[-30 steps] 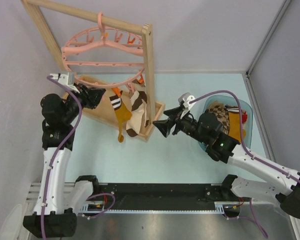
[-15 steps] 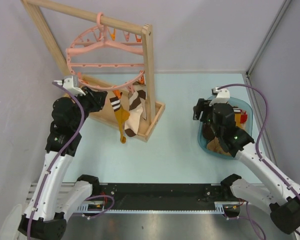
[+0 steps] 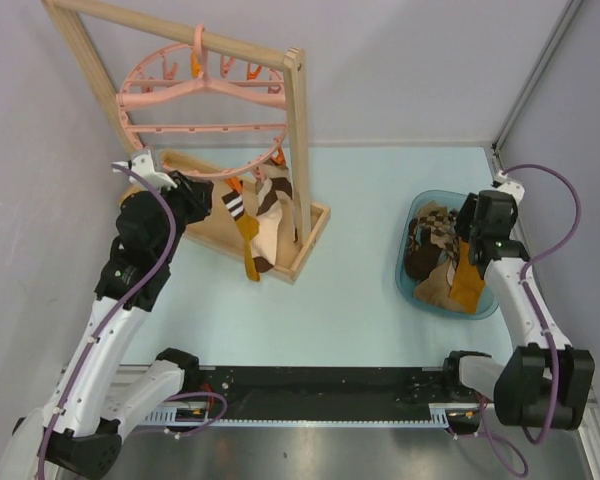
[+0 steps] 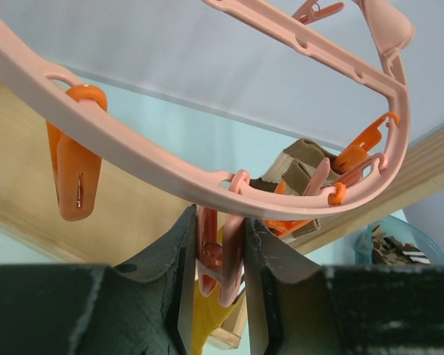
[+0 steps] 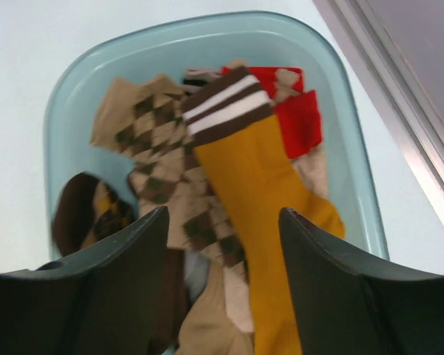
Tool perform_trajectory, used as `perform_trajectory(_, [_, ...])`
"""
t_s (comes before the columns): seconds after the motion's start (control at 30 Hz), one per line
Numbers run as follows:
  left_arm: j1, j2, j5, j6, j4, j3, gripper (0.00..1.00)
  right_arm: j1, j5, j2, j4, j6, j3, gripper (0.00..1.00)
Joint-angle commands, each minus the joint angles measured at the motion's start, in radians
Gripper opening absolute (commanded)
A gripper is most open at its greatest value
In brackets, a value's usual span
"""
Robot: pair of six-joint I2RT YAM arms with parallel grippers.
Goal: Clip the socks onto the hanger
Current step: Pick up the sock from the bin.
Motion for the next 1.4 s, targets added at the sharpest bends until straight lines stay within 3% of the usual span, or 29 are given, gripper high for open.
perform_trajectory(0.0, [-0.004,0.004,-0.079,-0.008,-0.037,0.046,0.00,-0.104,-0.100,0.082,0.104,-0.029,0.005,0.62])
perform_trajectory(0.33, [-0.004,0.016,-0.081,0.024,-0.037,0.053,0.00,-0.125,-0.167,0.303,0.299,-0.072,0.005,0.54])
perform_trajectory(0.43, [-0.004,0.015,-0.081,0.028,-0.034,0.055,0.00,-0.133,-0.151,0.321,0.298,-0.069,0.005,0.46])
perform_trajectory(0.77, [-0.004,0.009,-0.059,0.031,-0.027,0.052,0.00,-0.135,-0.105,0.286,0.267,-0.075,0.005,0.00])
perform_trajectory(0.87, [-0.002,0.002,-0.059,0.033,-0.025,0.052,0.00,-0.124,-0.112,0.252,0.230,-0.070,0.005,0.00])
perform_trajectory(1.07, [-0.004,-0.001,-0.059,0.036,-0.027,0.052,0.00,-0.024,-0.085,0.093,-0.003,0.028,0.000,0.00])
perform_trajectory(1.37, [-0.002,-0.005,-0.040,0.028,-0.017,0.056,0.00,0.149,-0.153,-0.045,-0.210,0.192,-0.173,0.04])
